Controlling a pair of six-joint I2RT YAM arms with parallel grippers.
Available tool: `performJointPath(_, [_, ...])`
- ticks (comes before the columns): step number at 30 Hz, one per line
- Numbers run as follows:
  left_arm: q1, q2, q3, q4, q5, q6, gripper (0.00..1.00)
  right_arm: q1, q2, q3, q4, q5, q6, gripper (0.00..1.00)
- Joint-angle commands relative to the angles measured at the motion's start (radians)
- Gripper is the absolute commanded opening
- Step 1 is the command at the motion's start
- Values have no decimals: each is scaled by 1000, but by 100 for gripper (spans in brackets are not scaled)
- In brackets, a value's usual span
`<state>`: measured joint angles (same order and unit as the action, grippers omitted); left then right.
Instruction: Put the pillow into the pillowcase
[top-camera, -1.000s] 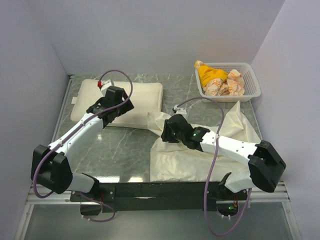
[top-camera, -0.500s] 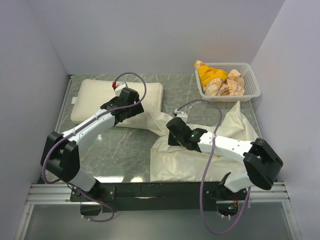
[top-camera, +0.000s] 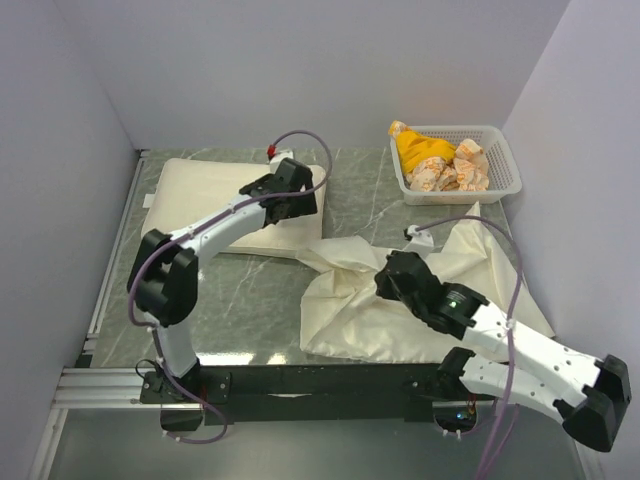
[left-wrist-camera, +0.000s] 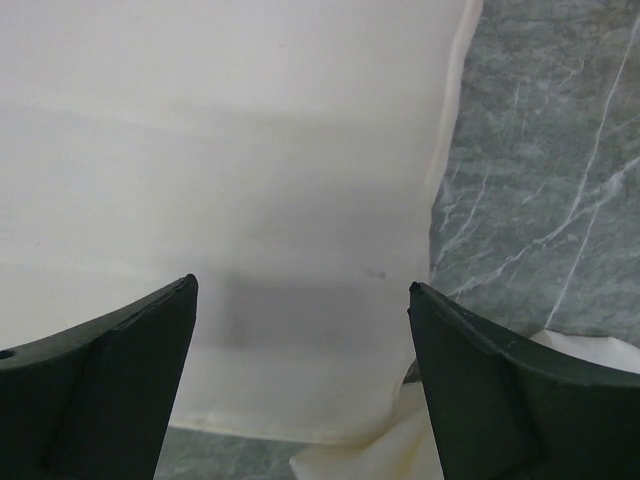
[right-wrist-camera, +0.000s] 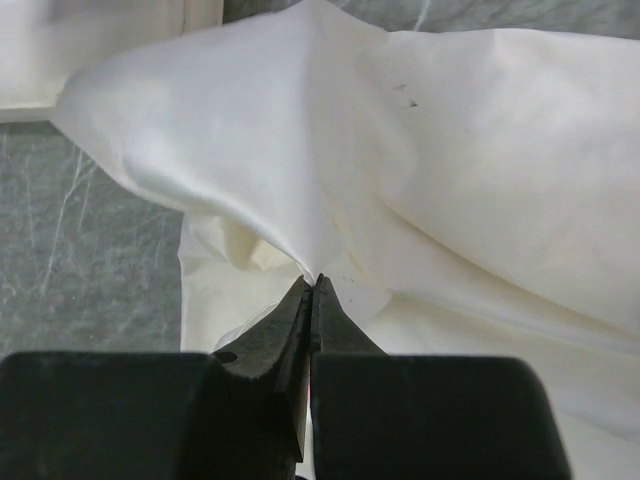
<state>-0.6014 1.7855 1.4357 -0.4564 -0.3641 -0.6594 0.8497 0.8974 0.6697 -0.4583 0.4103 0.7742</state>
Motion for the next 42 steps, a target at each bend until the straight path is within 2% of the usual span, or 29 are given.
performJointPath(1, [-15, 109, 144, -36, 11, 95, 92, -8, -119, -12, -131, 94, 39, 0])
performJointPath(2, [-18, 130, 166, -37, 22, 128, 96, -9, -162, -15, -143, 96, 43, 0])
performJointPath(5, [-46, 224, 265, -97, -16, 156, 97, -9, -212, -25, -163, 96, 45, 0])
performJointPath(8, [-73, 316, 319, -162, -100, 158, 99, -9, -195, -27, -157, 71, 39, 0])
performJointPath(12, [-103, 419, 318, -208, -226, 132, 99, -9, -155, -39, -109, 39, 30, 0])
performJointPath(14, [-95, 433, 292, -211, -283, 118, 73, -9, -128, -36, -99, 22, 25, 0])
performJointPath(15, [-89, 425, 276, -206, -289, 116, 57, -9, -120, -35, -83, 15, 16, 0])
performJointPath(16, [-80, 410, 263, -199, -283, 116, 6, -9, -109, -33, -76, 12, 11, 0])
performJointPath(17, [-54, 387, 231, -189, -276, 98, 1, -9, -88, -30, -68, -1, 5, 0])
performJointPath(20, [-6, 234, 161, -145, -205, 121, 1, -9, -23, -27, -20, -37, -19, 0])
performJointPath(24, [20, 30, 141, -185, -187, 132, 1, -12, 95, 7, 56, -74, -65, 0])
performJointPath(29, [45, -129, 56, -211, -144, 130, 1, -92, 270, 106, 113, -148, -133, 0])
performJointPath(32, [45, -242, -33, -212, -98, 109, 1, -170, 351, 175, 151, -241, -179, 0])
performJointPath(37, [26, -489, -220, -197, 37, 90, 1, -215, 491, 321, 150, -330, -236, 0])
performJointPath(42, [-43, -693, -362, -246, 92, 63, 1, -228, 511, 353, 159, -360, -254, 0])
